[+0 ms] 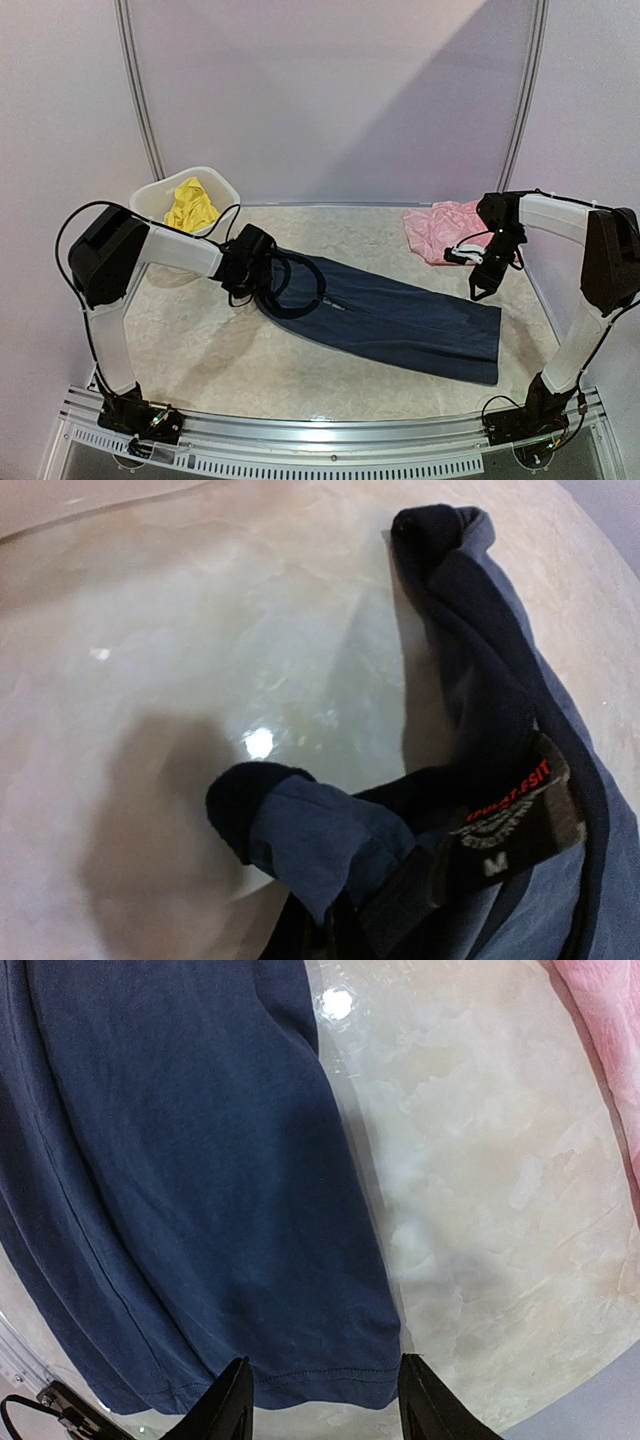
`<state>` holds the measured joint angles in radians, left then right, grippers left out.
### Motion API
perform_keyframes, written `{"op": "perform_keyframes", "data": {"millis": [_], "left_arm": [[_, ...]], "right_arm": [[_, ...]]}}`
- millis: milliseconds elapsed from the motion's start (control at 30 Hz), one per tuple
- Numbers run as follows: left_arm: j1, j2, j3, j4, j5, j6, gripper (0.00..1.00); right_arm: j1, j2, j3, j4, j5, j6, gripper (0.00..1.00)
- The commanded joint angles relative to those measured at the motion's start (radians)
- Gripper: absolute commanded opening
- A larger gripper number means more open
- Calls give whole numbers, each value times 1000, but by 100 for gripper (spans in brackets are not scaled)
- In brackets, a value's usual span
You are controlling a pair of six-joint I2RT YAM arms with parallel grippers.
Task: Fold and stack the mixed laundry pile
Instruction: Rotate the rectangle-folded tank top at the center of the board.
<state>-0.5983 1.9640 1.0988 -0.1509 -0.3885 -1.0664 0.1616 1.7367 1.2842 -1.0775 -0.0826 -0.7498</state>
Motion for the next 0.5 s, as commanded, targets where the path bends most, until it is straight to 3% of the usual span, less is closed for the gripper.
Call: {"op": "perform_keyframes", "data": {"millis": [0,133,467], "left_arm": [[36,82,101,-42,59,75,1],[68,117,164,-74,77,85,1],[106,43,91,-99,54,131,1]], "right_arm": [[-15,9,18,-12,3,-11,50],[-19,8,14,-12,1,-11,50],[-19,50,26,4,-25,-7,50]]}}
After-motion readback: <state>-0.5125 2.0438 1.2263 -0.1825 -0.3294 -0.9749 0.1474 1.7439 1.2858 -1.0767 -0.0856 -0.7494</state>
